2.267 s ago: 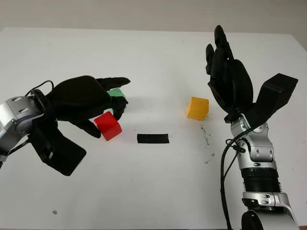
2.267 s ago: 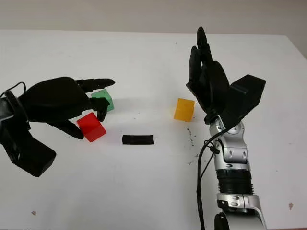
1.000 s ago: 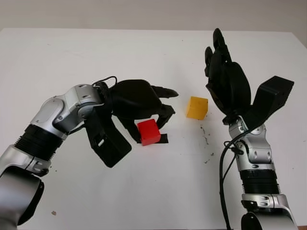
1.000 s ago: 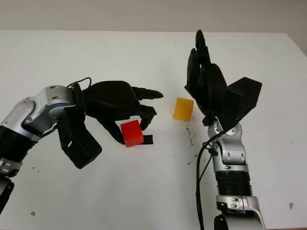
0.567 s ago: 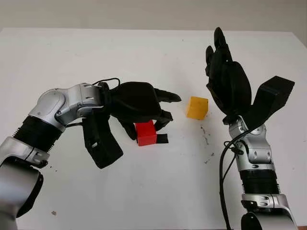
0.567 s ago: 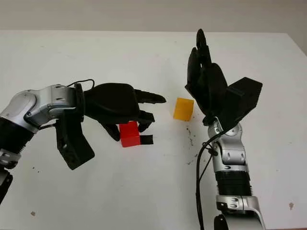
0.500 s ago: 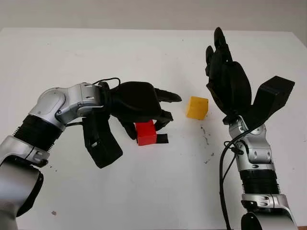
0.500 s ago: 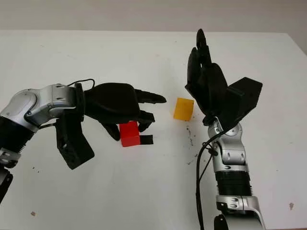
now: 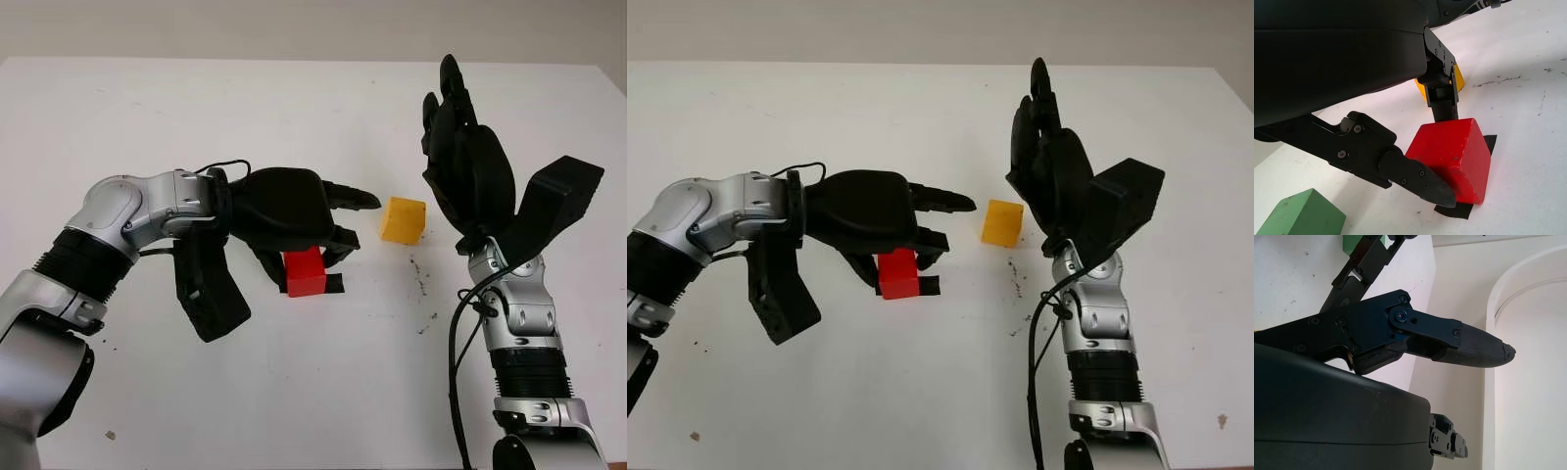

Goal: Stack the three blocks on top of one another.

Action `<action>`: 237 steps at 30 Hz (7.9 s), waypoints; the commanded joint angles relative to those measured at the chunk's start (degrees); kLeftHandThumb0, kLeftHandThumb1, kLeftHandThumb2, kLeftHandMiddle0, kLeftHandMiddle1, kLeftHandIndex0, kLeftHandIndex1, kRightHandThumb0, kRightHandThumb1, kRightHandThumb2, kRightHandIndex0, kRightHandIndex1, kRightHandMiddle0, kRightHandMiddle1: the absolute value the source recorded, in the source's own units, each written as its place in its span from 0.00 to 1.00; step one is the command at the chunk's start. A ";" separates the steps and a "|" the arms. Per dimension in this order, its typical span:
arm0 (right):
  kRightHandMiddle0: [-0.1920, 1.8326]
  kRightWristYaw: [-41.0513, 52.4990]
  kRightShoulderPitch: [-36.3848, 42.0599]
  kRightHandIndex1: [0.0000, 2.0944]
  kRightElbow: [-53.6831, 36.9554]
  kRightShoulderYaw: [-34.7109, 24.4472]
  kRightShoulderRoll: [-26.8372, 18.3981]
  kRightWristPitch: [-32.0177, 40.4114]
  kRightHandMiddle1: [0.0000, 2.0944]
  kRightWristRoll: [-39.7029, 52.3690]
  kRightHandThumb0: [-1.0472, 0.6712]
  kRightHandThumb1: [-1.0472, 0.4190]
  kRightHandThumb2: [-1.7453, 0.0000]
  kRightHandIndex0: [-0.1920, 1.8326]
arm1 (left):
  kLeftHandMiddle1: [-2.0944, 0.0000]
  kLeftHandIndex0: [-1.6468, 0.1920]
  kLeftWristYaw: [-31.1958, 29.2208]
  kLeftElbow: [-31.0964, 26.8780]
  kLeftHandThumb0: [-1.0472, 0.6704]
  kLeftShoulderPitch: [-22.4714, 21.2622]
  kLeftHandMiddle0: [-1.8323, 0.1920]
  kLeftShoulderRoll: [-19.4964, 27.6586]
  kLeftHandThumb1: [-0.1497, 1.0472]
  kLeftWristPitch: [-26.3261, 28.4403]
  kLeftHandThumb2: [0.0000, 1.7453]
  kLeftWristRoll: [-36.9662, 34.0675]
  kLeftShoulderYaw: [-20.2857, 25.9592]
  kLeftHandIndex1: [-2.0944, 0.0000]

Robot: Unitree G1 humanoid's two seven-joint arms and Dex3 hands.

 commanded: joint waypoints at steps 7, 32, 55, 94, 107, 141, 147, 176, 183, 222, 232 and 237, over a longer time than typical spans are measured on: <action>0.00 0.26 0.51 0.00 -0.94 -0.27 -0.09 -0.79 0.00 0.05 0.15 0.00 0.59 0.00 | 0.98 0.75 -1.67 -1.79 0.22 -1.10 0.97 1.18 0.87 -0.54 0.03 0.38 -0.65 0.89; 0.00 1.74 -0.95 0.00 0.21 -0.90 -1.50 -0.27 0.00 0.42 0.16 0.00 0.59 0.00 | 1.00 1.00 -19.49 -23.59 0.07 18.17 1.00 15.89 0.99 30.56 0.23 -24.73 24.91 1.00; 0.12 19.20 -19.67 0.05 17.20 11.08 -30.44 -15.62 0.06 -25.92 0.28 0.15 0.98 0.10 | 1.00 1.00 3.80 -35.96 0.18 43.77 1.00 -17.83 1.00 57.24 0.35 -63.67 45.56 1.00; 0.32 -35.70 -35.82 0.03 44.45 45.35 -37.68 -59.07 0.05 -80.32 0.38 0.19 0.97 0.20 | 0.98 1.00 8.72 -35.31 0.21 44.79 1.00 -19.73 1.00 57.84 0.34 -58.97 41.32 1.00; 0.38 -47.65 -36.71 0.03 49.07 52.14 -35.44 -56.09 0.07 -84.81 0.48 0.07 0.95 0.21 | 0.97 1.00 9.04 -36.09 0.22 45.22 0.99 -19.81 1.00 57.98 0.34 -58.43 41.49 0.99; 0.43 -31.17 -39.92 0.02 56.27 39.84 -30.88 -62.12 0.49 -52.20 0.43 0.15 0.97 0.34 | 0.98 1.00 8.00 -36.83 0.23 46.43 1.00 -20.18 1.00 58.09 0.34 -58.79 41.32 1.00; 0.33 3.98 -32.26 0.00 40.94 29.43 -27.95 -48.68 0.62 -23.05 0.46 0.11 0.96 0.28 | 0.98 1.00 8.48 -36.77 0.22 46.31 1.00 -20.61 1.00 57.93 0.33 -58.67 41.23 1.00; 0.17 25.21 -11.11 0.01 -13.29 14.98 -17.77 25.64 0.80 -7.26 0.39 0.05 0.97 0.19 | 0.98 1.00 10.88 -40.24 0.24 48.06 0.99 -22.14 1.00 59.56 0.33 -57.33 40.17 0.99; 0.14 18.63 -4.15 0.01 -21.45 11.11 -13.26 33.86 0.82 -3.62 0.38 0.01 0.96 0.16 | 0.97 1.00 11.02 -39.60 0.24 48.38 1.00 -22.33 1.00 58.59 0.32 -57.27 39.92 0.99; 0.19 20.03 -1.12 0.03 -11.69 15.51 -9.01 22.97 0.83 -5.19 0.36 0.05 0.97 0.19 | 0.97 1.00 11.85 -42.03 0.25 49.06 0.98 -23.09 1.00 60.86 0.32 -58.02 40.48 0.98; 0.22 19.29 -0.33 0.03 -11.76 16.60 -6.74 21.42 0.81 -5.89 0.35 0.05 0.97 0.20 | 0.98 1.00 11.90 -42.23 0.26 49.57 0.99 -23.13 1.00 60.58 0.32 -57.72 40.31 0.99; 0.22 18.48 0.57 0.04 -11.65 16.57 -5.59 20.71 0.81 -5.86 0.35 0.06 0.97 0.20 | 0.98 1.00 11.62 -41.87 0.26 49.81 1.00 -23.18 1.00 59.62 0.32 -57.75 40.21 0.99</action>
